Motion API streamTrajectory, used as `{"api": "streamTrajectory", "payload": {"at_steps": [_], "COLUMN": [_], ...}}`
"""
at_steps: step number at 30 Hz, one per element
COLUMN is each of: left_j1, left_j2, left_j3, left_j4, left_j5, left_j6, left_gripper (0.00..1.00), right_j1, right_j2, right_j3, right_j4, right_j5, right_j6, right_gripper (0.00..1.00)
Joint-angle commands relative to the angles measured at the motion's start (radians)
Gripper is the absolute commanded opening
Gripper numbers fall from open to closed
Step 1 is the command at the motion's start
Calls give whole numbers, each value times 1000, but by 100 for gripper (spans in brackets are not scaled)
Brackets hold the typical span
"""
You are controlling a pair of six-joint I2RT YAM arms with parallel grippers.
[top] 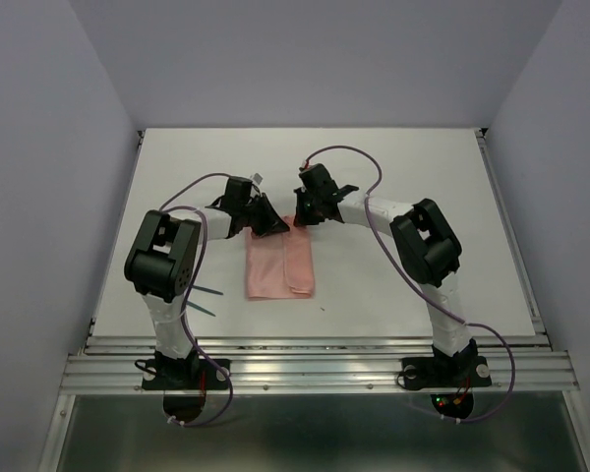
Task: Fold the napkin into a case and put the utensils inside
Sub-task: Fold the lower triangle-folded napkin at the center of the board.
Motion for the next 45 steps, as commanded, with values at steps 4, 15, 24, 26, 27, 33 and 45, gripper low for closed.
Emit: {"api": "streamTrajectory", "payload": {"at_steps": [4,15,24,26,27,33,45], "left_j1": [4,5,-22,-28,-31,-56,-51], "left_j2": [4,1,-114,-102,-93,-4,71], "left_j3": [47,92,104,119,125,173,198], "left_j4": [-52,-132,-138,-139,-138,-127,-201], "left_j5": [-132,-189,-183,-171,-169,-178,-292], "left_j6": [-7,6,14,13,11,-1,26], "left_gripper": [0,0,0,0,0,0,0], "right_j1": [1,1,1,1,1,1,1], "right_j2": [17,3,-2,-3,-2,-5,-12], "right_j3": [5,0,3,5,5,3,-11], "right_j4": [0,0,1,1,1,1,1], "right_j5": [-6,-3,-5,-6,-6,-5,9], "right_j6": [-6,-8,-6,-6,-5,-3,-5], "right_gripper": [1,1,1,1,1,1,1]}}
